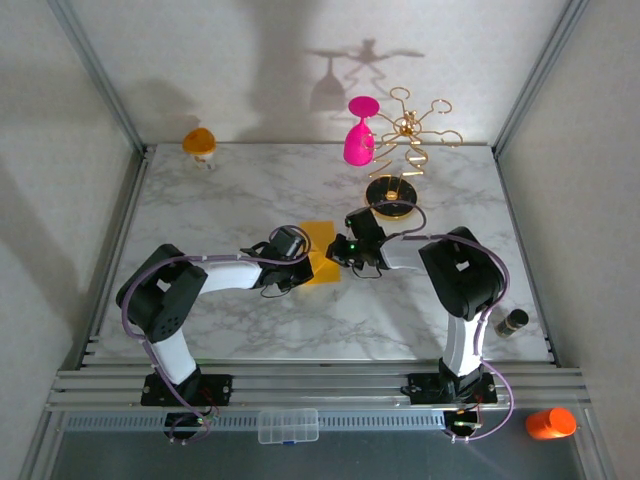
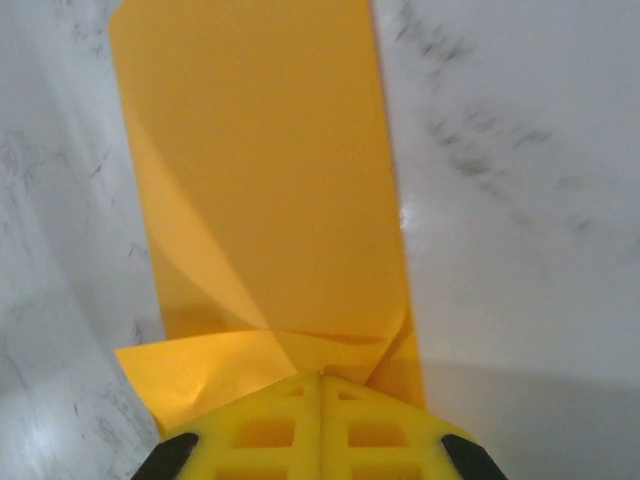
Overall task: Fold a paper plane with a square sheet of paper (pick it up from the middle)
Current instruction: Fold the triangle a second time at the center of the table.
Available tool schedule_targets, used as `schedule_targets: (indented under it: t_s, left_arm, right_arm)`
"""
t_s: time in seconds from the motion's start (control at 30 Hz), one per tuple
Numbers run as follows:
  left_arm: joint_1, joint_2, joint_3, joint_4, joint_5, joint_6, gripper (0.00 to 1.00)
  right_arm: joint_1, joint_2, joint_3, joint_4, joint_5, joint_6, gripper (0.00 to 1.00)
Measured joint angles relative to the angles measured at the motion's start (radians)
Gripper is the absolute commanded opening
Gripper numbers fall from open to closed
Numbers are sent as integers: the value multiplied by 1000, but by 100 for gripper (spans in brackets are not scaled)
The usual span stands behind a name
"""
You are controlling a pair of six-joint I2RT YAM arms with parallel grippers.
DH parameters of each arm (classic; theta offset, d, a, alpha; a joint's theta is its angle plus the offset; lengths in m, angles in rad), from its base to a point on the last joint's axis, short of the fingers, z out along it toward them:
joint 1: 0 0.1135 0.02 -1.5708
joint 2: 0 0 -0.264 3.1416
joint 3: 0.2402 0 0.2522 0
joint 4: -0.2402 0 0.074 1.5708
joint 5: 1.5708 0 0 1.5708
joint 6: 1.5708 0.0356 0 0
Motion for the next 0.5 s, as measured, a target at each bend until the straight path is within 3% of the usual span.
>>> schedule_targets:
  t_s: [0.3,0.5]
  left_arm:
    - [0,5,8,-7,0,18,0]
    - [0,12,31,-39,1,47,0]
  right_arm:
    - [-103,-2,16,-22,34,-10,0]
    - [-90,-38,0,-3,19,-35,0]
